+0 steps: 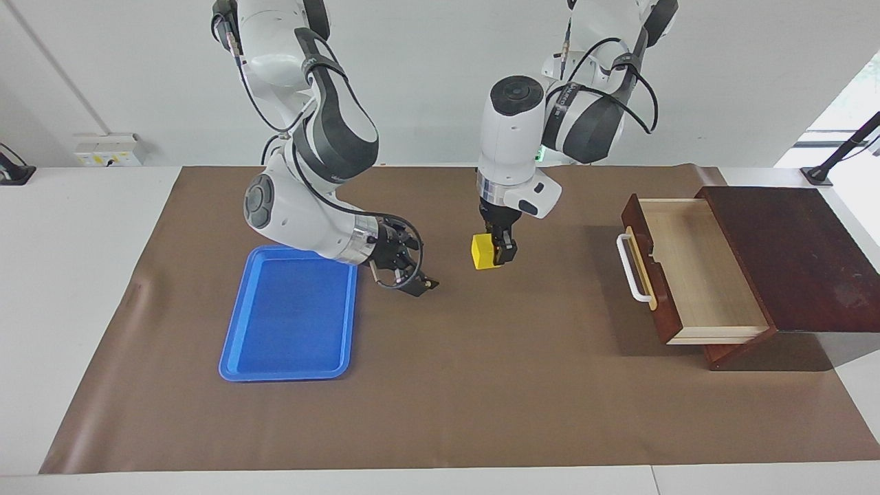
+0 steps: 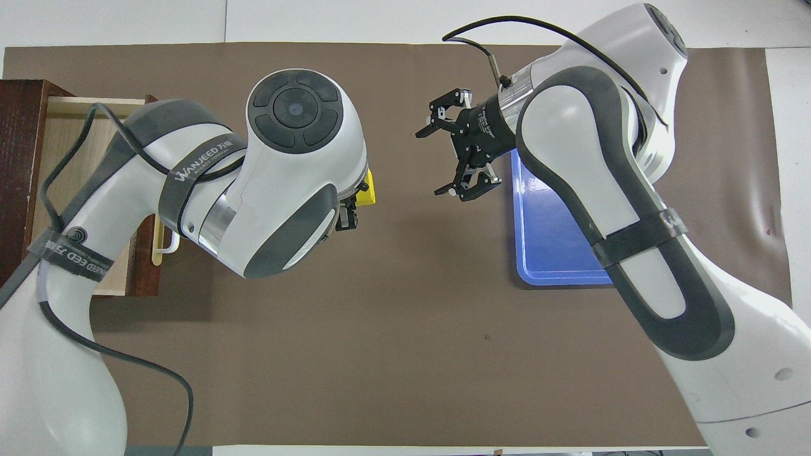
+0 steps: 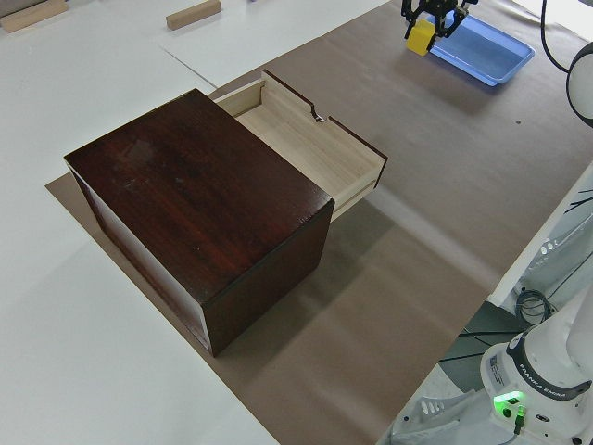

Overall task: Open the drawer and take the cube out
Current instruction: 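Lift the cube with the left gripper while the right gripper approaches it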

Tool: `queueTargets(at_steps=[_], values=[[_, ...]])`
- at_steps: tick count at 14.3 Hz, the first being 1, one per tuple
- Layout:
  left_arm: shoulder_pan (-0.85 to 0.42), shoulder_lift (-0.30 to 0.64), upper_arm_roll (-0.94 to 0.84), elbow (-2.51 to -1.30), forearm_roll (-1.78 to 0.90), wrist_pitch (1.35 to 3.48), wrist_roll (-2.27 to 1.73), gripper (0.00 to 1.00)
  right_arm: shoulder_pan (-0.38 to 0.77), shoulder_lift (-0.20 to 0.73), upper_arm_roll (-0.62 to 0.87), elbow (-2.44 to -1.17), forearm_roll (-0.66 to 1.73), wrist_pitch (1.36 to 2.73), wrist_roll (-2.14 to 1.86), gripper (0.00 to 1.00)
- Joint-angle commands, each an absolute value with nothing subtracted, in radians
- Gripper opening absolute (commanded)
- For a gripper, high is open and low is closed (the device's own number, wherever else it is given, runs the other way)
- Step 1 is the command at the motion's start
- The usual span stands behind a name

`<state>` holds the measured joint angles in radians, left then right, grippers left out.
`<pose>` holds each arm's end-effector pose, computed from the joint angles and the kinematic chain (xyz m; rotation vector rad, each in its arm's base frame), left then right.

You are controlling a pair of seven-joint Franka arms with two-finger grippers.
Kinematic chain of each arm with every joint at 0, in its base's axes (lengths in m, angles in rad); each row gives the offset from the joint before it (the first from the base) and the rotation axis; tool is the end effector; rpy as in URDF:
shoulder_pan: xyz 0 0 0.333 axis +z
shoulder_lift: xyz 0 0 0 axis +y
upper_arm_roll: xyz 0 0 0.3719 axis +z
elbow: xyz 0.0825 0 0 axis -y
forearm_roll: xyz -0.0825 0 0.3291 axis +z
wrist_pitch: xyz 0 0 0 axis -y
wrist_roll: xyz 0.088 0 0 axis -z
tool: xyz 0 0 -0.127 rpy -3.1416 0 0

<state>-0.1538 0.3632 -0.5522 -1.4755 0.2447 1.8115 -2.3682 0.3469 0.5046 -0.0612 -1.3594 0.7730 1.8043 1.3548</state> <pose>0.5268 -0.3400 0.5406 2.1266 2.2762 0.0813 0.6283 0.2701 0.4969 -2.0844 1.5390 0.7599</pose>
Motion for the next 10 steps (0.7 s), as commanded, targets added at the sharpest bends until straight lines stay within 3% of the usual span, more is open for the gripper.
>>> queueTargets(at_steps=[1, 10], values=[[-0.156, 0.364, -0.551, -1.479, 0.262, 1.828, -2.388, 0.0, 0.376, 0.54, -0.061, -1.299, 0.788, 1.799, 1.408, 0.99], [-0.153, 0.364, -0.551, -1.479, 0.259, 1.827, -2.39, 0.0, 0.459, 0.534, -0.061, -1.315, 0.787, 1.845, 1.5, 0.99]])
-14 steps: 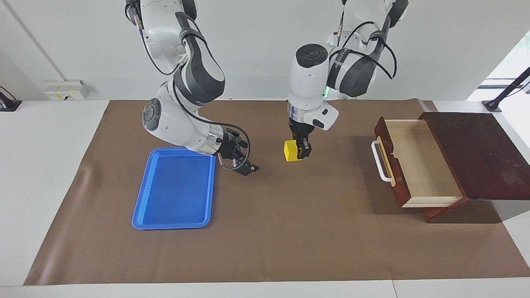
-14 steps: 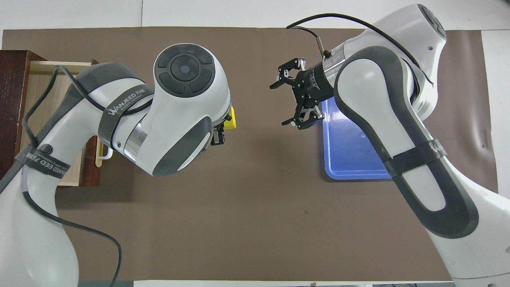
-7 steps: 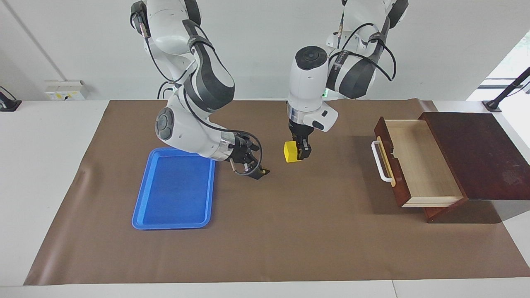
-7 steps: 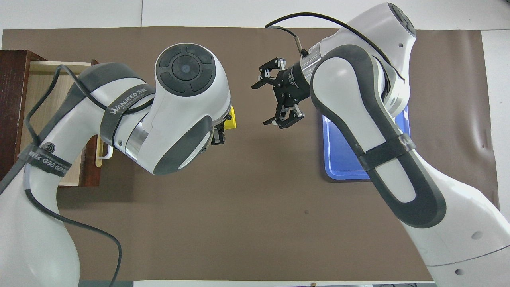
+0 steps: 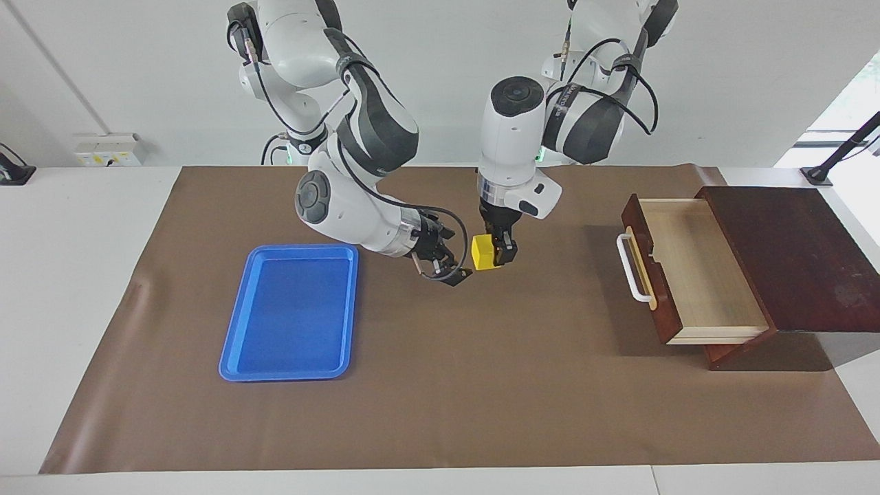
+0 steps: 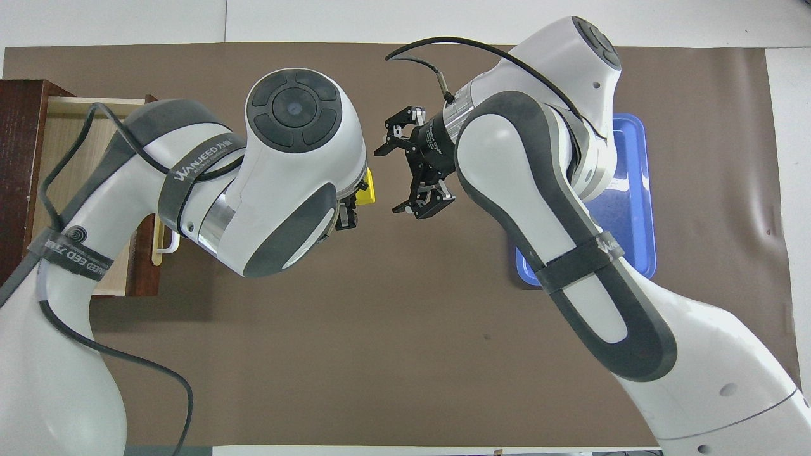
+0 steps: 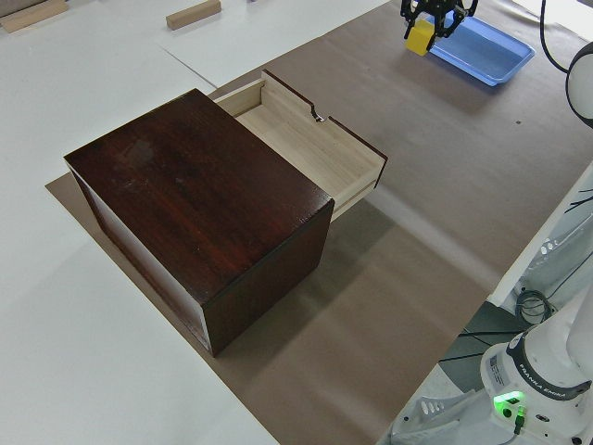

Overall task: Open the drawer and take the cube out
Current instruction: 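Lift the cube with the left gripper while the right gripper approaches it, then grasp the yellow cube with the right gripper from the left gripper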

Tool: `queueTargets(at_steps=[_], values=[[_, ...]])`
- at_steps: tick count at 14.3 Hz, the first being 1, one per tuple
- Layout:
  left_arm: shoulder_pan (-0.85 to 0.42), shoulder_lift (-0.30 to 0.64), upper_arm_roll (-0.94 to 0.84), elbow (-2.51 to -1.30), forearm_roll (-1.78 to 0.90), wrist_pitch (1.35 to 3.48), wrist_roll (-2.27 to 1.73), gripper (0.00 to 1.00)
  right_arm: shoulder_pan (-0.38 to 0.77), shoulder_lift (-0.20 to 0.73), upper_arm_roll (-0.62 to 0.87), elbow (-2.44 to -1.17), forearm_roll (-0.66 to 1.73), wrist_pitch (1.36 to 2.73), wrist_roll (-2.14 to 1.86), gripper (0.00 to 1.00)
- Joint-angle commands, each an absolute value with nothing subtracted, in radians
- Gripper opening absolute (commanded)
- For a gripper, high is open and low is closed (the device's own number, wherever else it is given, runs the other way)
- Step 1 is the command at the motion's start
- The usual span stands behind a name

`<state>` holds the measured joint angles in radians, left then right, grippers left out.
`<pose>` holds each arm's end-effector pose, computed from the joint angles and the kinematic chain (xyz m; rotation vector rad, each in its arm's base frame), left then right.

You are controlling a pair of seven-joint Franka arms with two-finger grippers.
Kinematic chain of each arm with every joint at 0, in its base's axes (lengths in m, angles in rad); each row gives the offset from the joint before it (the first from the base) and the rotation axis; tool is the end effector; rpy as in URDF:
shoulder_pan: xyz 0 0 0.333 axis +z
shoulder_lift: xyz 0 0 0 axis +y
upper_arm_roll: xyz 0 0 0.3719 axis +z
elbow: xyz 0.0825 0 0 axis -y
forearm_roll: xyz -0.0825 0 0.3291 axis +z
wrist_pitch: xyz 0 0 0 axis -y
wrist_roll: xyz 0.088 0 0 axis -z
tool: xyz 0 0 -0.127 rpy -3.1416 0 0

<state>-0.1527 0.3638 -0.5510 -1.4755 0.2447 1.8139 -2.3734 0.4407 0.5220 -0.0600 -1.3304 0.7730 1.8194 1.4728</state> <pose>0.5279 -0.3392 0.5403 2.1170 2.2828 0.0813 0.6076 0.3308 0.4982 -2.0900 1.5815 0.8078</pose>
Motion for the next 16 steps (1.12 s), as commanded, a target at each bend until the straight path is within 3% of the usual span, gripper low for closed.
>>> queueTargets(at_steps=[1, 12, 14, 16], values=[[-0.15, 0.364, -0.551, -1.48, 0.256, 1.825, -2.391, 0.0, 0.46, 0.532, -0.061, -1.324, 0.79, 1.851, 1.5, 0.99], [-0.143, 0.364, -0.541, -1.476, 0.207, 1.796, -2.421, 0.0, 0.497, 0.529, -0.061, -1.344, 0.798, 1.917, 1.58, 0.98], [-0.141, 0.364, -0.541, -1.476, 0.207, 1.796, -2.421, 0.0, 0.497, 0.529, -0.061, -1.344, 0.798, 1.917, 1.588, 0.88], [-0.14, 0.364, -0.54, -1.474, 0.203, 1.795, -2.421, 0.0, 0.497, 0.529, -0.061, -1.345, 0.798, 1.917, 1.588, 0.67]])
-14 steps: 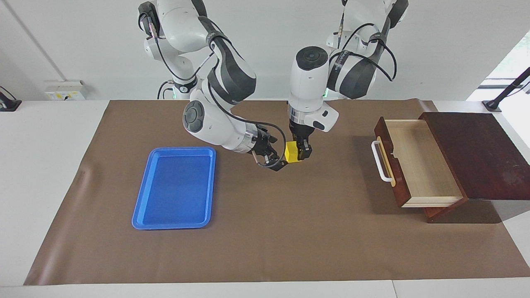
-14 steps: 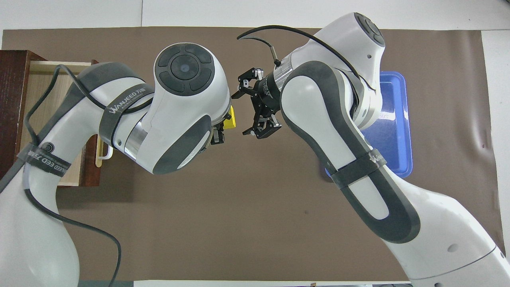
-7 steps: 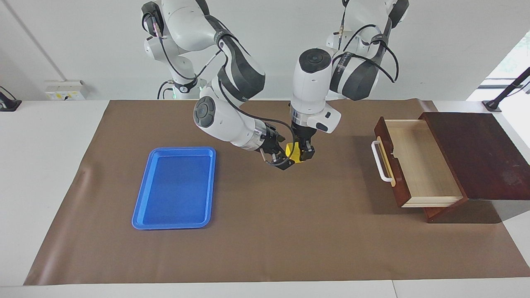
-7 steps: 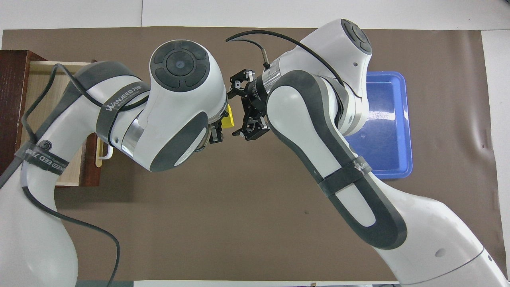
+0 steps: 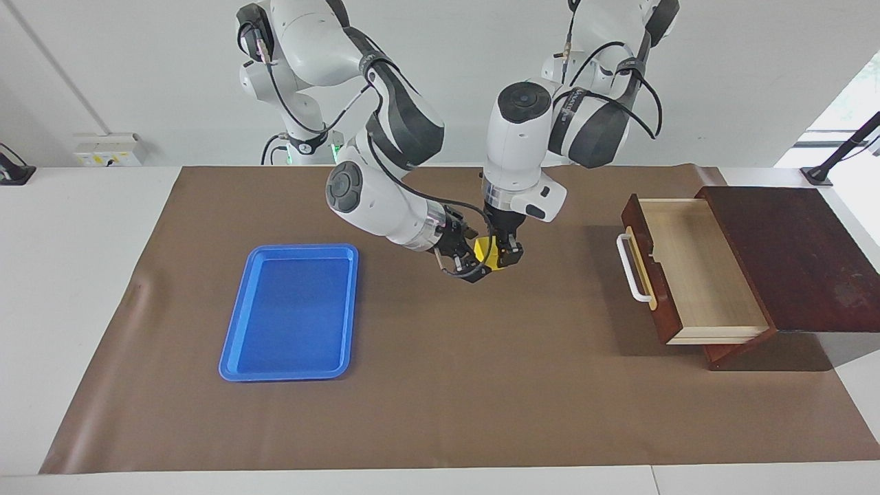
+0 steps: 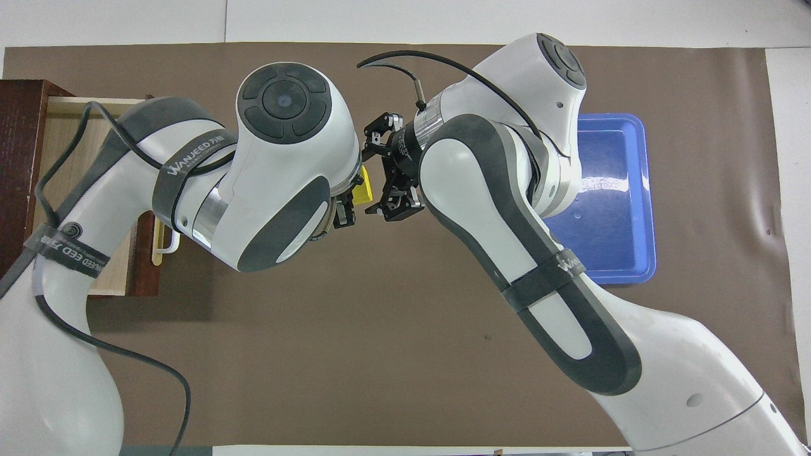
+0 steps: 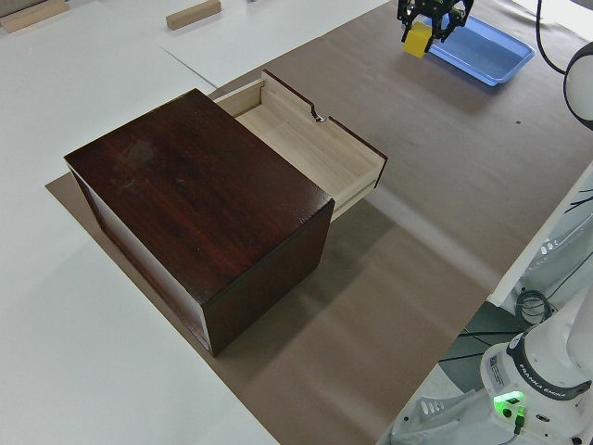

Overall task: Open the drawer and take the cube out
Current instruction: 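Grasp the yellow cube with the right gripper from the left gripper, then carry the cube over the blue tray while the left gripper withdraws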

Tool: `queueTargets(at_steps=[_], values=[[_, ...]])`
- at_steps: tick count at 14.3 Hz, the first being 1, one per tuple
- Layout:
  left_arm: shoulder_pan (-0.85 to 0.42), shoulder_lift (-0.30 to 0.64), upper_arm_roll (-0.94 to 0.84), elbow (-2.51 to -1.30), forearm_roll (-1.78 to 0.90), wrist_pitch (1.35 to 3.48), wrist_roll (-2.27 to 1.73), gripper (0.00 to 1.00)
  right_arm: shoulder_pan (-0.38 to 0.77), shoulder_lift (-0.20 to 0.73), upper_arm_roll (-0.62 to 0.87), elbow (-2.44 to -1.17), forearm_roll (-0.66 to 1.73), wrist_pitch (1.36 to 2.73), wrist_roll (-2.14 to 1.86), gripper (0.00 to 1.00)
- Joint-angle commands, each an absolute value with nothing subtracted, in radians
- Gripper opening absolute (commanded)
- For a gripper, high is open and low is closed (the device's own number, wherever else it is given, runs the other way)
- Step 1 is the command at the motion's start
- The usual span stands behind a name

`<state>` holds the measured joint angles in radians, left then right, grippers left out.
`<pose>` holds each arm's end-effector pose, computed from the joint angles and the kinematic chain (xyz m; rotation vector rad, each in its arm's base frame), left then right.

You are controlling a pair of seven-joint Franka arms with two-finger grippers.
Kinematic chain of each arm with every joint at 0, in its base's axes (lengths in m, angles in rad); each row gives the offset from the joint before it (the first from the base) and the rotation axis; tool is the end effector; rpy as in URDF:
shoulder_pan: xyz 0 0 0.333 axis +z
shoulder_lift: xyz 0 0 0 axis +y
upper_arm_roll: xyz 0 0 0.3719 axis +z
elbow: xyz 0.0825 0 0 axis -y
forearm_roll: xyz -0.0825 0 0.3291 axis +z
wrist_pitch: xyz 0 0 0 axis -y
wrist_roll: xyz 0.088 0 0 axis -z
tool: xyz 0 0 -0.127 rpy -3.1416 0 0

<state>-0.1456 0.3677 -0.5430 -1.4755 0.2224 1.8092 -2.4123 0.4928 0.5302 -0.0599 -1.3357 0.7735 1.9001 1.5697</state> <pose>0.5316 -0.3335 0.5368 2.0554 2.3507 0.0475 0.6016 0.3604 0.4949 -2.0272 1.6651 0.7873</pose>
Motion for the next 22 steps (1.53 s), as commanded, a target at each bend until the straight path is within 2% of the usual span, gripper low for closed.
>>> queueTargets(at_steps=[1, 2, 3, 5, 12, 13, 14, 15, 20, 22], values=[[-0.14, 0.364, -0.541, -1.476, 0.202, 1.793, -2.421, 0.0, 0.502, 0.529, -0.063, -1.348, 0.798, 1.922, 1.586, 0.6], [-0.14, 0.364, -0.541, -1.476, 0.202, 1.793, -2.424, 0.0, 0.505, 0.529, -0.061, -1.35, 0.798, 1.939, 1.588, 0.53], [-0.14, 0.364, -0.54, -1.476, 0.202, 1.793, -2.424, 0.0, 0.506, 0.529, -0.061, -1.353, 0.798, 1.944, 1.588, 0.4], [-0.14, 0.364, -0.54, -1.476, 0.204, 1.793, -2.424, 0.0, 0.509, 0.529, -0.061, -1.355, 0.798, 1.951, 1.586, 0.0], [-0.14, 0.362, -0.54, -1.476, 0.204, 1.792, -2.425, 0.0, 0.495, 0.528, -0.061, -1.355, 0.793, 1.953, 1.58, 0.0], [-0.14, 0.362, -0.54, -1.476, 0.204, 1.792, -2.425, 0.24, 0.494, 0.528, -0.061, -1.355, 0.793, 1.953, 1.578, 0.0], [-0.14, 0.362, -0.537, -1.476, 0.206, 1.792, -2.425, 0.95, 0.492, 0.528, -0.061, -1.355, 0.793, 1.951, 1.578, 0.0], [-0.14, 0.362, -0.535, -1.474, 0.206, 1.79, -2.424, 1.0, 0.491, 0.528, -0.061, -1.355, 0.793, 1.951, 1.578, 0.0], [-0.137, 0.359, -0.486, -1.473, 0.207, 1.752, -2.41, 1.0, 0.469, 0.529, -0.064, -1.359, 0.79, 1.951, 1.563, 0.0], [-0.126, 0.356, -0.462, -1.476, 0.209, 1.753, -2.405, 1.0, 0.418, 0.525, -0.064, -1.387, 0.79, 1.942, 1.491, 0.0]])
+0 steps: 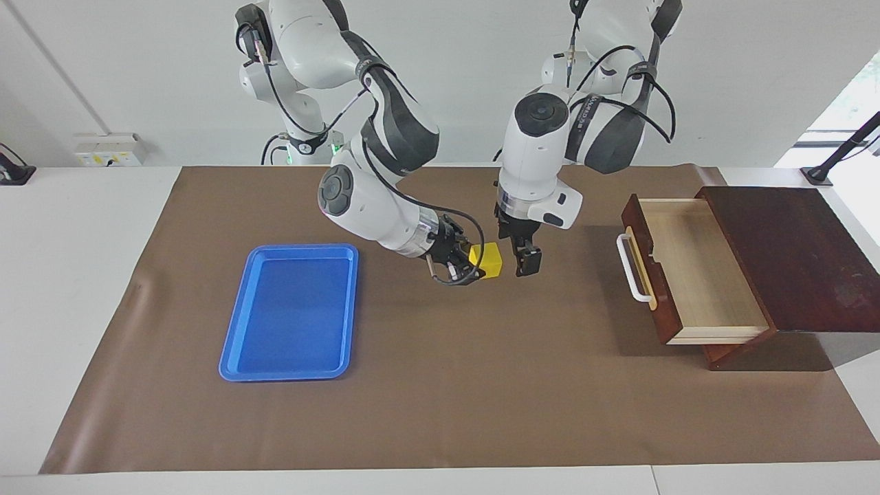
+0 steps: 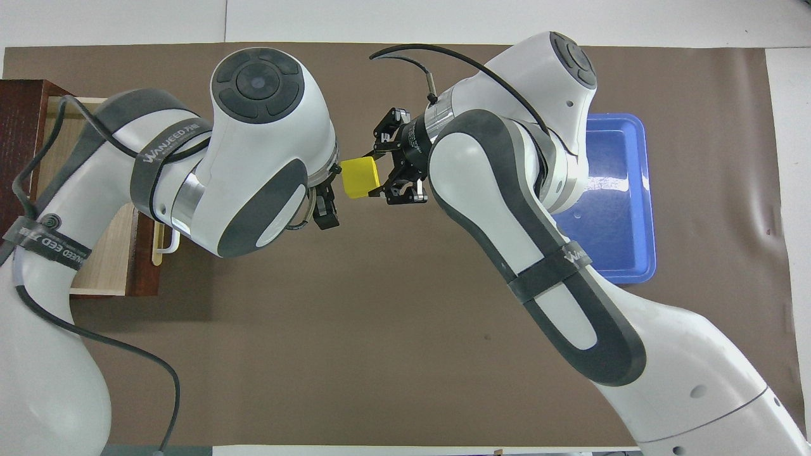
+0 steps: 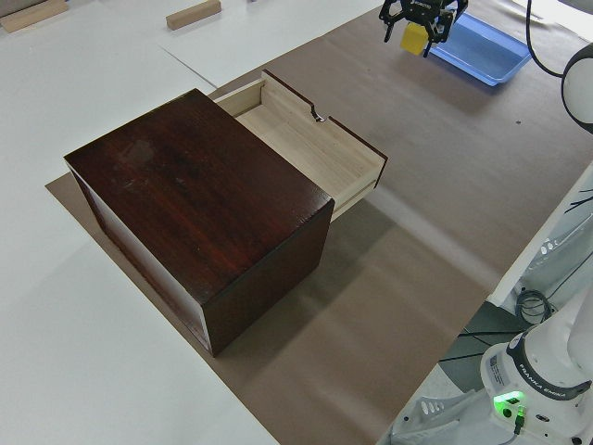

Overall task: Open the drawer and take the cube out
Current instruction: 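Carry the cube over the blue tray while the left gripper withdraws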

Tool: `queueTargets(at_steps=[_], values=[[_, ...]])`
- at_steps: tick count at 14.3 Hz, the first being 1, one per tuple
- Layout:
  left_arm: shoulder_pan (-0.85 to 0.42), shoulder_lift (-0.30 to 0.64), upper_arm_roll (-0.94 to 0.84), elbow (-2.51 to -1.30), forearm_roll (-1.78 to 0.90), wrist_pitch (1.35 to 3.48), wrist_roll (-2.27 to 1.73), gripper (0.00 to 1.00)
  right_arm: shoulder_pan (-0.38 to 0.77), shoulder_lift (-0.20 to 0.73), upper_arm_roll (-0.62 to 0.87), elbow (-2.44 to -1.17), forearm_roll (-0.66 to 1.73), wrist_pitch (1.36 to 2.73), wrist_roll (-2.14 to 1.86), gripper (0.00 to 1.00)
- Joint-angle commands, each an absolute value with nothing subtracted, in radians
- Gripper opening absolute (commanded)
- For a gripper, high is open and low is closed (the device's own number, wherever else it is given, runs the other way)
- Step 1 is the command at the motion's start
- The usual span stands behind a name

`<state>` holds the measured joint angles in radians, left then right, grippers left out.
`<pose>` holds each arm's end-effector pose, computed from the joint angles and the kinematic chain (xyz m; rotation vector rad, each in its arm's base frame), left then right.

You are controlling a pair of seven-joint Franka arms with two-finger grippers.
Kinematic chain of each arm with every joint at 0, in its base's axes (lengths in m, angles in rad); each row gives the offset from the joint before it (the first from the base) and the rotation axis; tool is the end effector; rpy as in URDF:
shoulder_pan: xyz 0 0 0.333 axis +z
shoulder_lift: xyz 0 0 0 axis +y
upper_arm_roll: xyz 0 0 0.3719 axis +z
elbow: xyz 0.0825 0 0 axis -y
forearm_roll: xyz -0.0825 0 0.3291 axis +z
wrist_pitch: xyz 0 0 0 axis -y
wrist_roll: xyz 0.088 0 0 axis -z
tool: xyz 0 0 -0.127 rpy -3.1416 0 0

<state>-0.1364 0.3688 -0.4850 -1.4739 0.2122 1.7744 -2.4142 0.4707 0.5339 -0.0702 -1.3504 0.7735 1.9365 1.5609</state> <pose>0.5475 -0.3014 0.5288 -1.9685 -2.4126 -0.0570 0.6161 0.3404 0.4880 -1.9854 1.7018 0.7448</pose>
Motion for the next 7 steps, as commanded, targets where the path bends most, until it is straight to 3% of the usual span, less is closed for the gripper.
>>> queueTargets(at_steps=[1, 7], values=[[-0.118, 0.357, -0.451, -1.477, 0.209, 1.749, -2.389, 1.0, 0.378, 0.52, -0.064, -1.391, 0.79, 1.934, 1.465, 0.0], [-0.092, 0.341, -0.304, -1.537, 0.207, 1.761, -2.113, 1.0, 0.141, 0.5, -0.066, -1.468, 0.79, 1.892, 1.344, 0.0]])
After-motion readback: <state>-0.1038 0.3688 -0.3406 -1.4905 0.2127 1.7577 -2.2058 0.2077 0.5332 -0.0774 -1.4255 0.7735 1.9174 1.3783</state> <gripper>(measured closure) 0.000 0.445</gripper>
